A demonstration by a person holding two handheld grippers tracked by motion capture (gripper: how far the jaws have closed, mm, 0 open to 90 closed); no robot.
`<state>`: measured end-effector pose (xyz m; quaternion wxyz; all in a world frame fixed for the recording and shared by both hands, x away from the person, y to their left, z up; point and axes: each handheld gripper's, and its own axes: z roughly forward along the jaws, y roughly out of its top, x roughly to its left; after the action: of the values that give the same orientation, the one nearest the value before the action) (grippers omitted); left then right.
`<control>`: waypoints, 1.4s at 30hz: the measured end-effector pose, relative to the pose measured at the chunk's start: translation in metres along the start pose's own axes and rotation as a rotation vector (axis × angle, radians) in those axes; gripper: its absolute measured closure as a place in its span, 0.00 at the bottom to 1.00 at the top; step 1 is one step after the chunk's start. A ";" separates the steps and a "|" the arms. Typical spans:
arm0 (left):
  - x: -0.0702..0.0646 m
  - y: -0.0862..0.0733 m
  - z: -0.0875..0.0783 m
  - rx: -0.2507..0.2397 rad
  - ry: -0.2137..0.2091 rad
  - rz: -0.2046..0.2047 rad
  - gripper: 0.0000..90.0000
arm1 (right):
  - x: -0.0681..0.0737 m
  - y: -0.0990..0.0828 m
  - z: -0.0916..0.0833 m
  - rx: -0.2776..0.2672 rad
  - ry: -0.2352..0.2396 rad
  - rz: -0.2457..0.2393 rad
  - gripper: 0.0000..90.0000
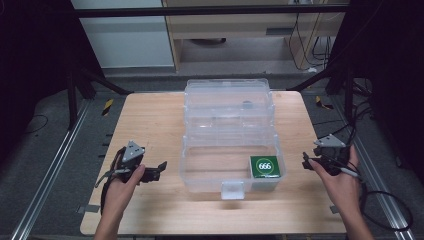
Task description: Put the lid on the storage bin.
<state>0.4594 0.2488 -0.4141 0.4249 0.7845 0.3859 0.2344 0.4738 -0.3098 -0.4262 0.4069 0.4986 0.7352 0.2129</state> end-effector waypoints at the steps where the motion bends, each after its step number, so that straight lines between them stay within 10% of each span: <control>1: -0.005 0.005 -0.004 -0.004 -0.010 0.019 0.03 | 0.000 0.002 -0.008 -0.009 -0.016 -0.020 0.07; 2: -0.011 0.013 -0.008 0.010 -0.026 0.051 0.03 | -0.001 0.011 -0.029 -0.026 -0.046 -0.103 0.09; 6: -0.026 0.030 -0.004 0.109 -0.107 0.121 0.03 | -0.004 0.034 -0.051 -0.041 0.030 -0.167 0.14; 17: -0.062 0.057 0.009 0.180 -0.192 0.284 0.04 | -0.005 0.100 -0.040 -0.008 0.238 -0.278 0.23; 19: -0.071 0.060 0.010 0.242 -0.196 0.384 0.06 | -0.003 0.123 -0.042 -0.014 0.254 -0.340 0.33; 35: -0.101 0.074 0.020 0.257 -0.264 0.441 0.05 | 0.024 0.192 -0.033 -0.001 0.396 -0.484 0.41; 42: -0.110 0.075 0.030 0.276 -0.281 0.467 0.04 | 0.031 0.214 -0.022 0.017 0.393 -0.479 0.10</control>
<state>0.4459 0.1203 -0.3703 0.2985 0.9270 0.1608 0.1602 0.5701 -0.1915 -0.2713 0.2911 0.2640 0.8981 0.1973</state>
